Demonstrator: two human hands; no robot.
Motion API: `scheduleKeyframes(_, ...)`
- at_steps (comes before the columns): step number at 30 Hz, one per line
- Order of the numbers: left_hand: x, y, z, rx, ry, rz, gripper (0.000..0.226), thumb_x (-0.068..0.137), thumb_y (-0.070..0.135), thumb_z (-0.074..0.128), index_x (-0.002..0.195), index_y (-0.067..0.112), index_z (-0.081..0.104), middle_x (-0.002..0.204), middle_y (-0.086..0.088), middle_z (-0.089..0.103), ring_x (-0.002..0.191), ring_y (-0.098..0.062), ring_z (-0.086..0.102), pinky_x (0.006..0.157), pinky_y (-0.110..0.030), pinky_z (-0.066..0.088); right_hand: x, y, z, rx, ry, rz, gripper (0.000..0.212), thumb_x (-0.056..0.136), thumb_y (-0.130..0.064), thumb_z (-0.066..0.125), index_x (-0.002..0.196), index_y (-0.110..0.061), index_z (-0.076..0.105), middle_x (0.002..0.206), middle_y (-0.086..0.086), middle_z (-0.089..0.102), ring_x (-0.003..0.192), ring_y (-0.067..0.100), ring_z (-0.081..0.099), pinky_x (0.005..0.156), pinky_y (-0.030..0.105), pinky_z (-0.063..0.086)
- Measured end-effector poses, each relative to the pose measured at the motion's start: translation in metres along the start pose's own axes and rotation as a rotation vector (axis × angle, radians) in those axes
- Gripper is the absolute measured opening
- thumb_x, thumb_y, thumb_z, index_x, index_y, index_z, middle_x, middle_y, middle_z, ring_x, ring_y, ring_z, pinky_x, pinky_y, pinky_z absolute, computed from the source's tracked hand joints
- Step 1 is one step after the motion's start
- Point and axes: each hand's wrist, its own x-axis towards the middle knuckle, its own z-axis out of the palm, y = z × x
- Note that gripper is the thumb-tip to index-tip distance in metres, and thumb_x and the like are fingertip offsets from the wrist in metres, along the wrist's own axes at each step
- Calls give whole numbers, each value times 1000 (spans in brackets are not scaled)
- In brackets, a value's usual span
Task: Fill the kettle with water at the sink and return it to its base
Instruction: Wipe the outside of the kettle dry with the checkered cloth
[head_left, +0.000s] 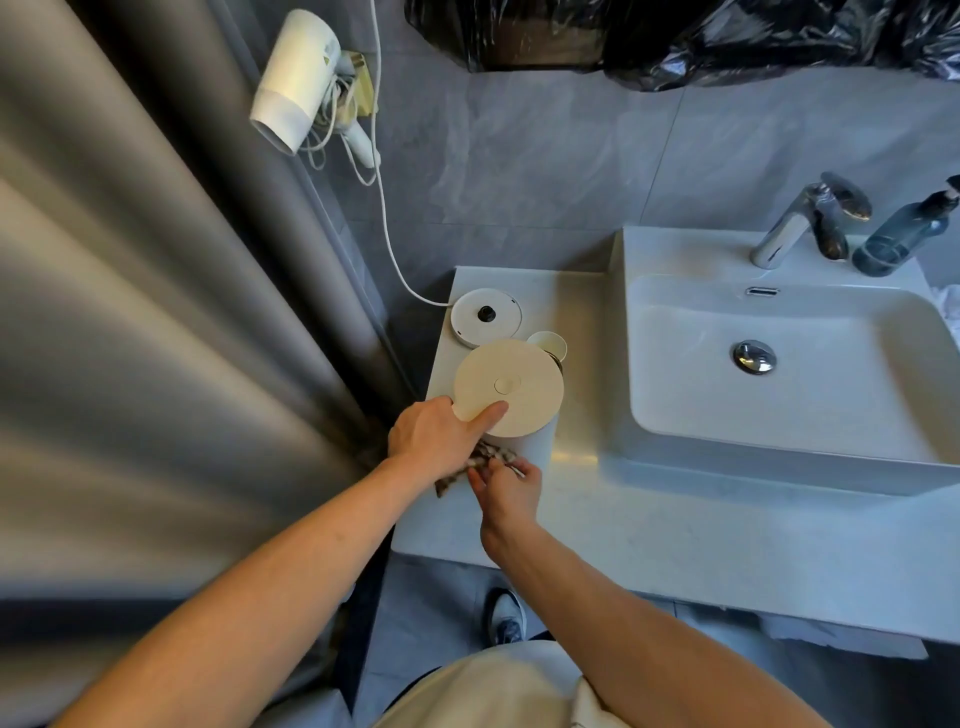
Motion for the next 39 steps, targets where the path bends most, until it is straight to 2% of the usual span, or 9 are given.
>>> scheduleKeyframes(8,-2,11,5,-99,-76,-39,100,62,102,21,91,20,72,81,0,71,72,-21,66,63,-34,58,18,-41,-25,-100,260,-204,18,103,-9,53,116,-20,56,121,10,65,96,21,65,65,27,51)
scheduleKeyframes(11,1,7,4,-130,-103,-25,97,64,101,23,91,22,72,83,1,71,75,-21,66,68,-37,59,18,-73,-25,-142,218,-364,5,101,-22,62,101,-26,63,117,4,71,87,8,68,73,28,55)
scheduleKeyframes(14,3,2,4,-162,-153,10,85,72,95,29,82,21,69,80,0,70,74,-20,66,69,-36,58,22,-83,-24,-194,147,-422,12,102,-35,61,110,-28,65,107,-6,71,82,6,70,55,21,54)
scheduleKeyframes(19,7,-1,2,-210,-195,32,77,75,93,32,69,22,62,68,0,67,69,-22,67,63,-34,56,47,-55,-36,-243,148,-249,28,108,-38,45,128,-24,57,121,-2,65,106,17,61,71,21,50)
scheduleKeyframes(25,7,-2,2,-224,-194,30,75,77,90,35,67,22,63,63,-1,67,64,-22,66,56,-32,48,104,-31,-51,-357,156,55,42,100,-50,36,136,-31,48,131,4,59,112,28,58,94,49,56)
scheduleKeyframes(28,7,-2,3,-241,-198,19,75,76,90,36,73,22,66,66,0,69,66,-21,68,61,-36,56,117,-34,-55,-366,137,125,42,102,-43,34,134,-23,51,127,11,62,106,32,60,87,49,59)
scheduleKeyframes(32,5,-2,3,-276,-203,18,77,77,89,38,82,20,71,67,0,72,65,-18,70,69,-42,61,71,-60,-43,-287,107,120,28,105,-16,37,120,-8,59,113,16,67,90,28,64,62,36,58)
scheduleKeyframes(36,4,-1,1,-308,-192,26,72,82,83,41,82,18,72,64,1,71,64,-15,70,71,-38,61,41,-71,-35,-244,25,62,29,96,-1,40,107,-3,68,116,29,71,96,38,69,77,40,55)
scheduleKeyframes(39,5,-2,1,-361,-197,33,70,85,80,42,68,18,69,61,0,70,64,-15,69,76,-38,60,19,-80,-33,-169,-42,3,33,99,0,41,124,-3,62,115,24,71,103,36,69,86,44,56)
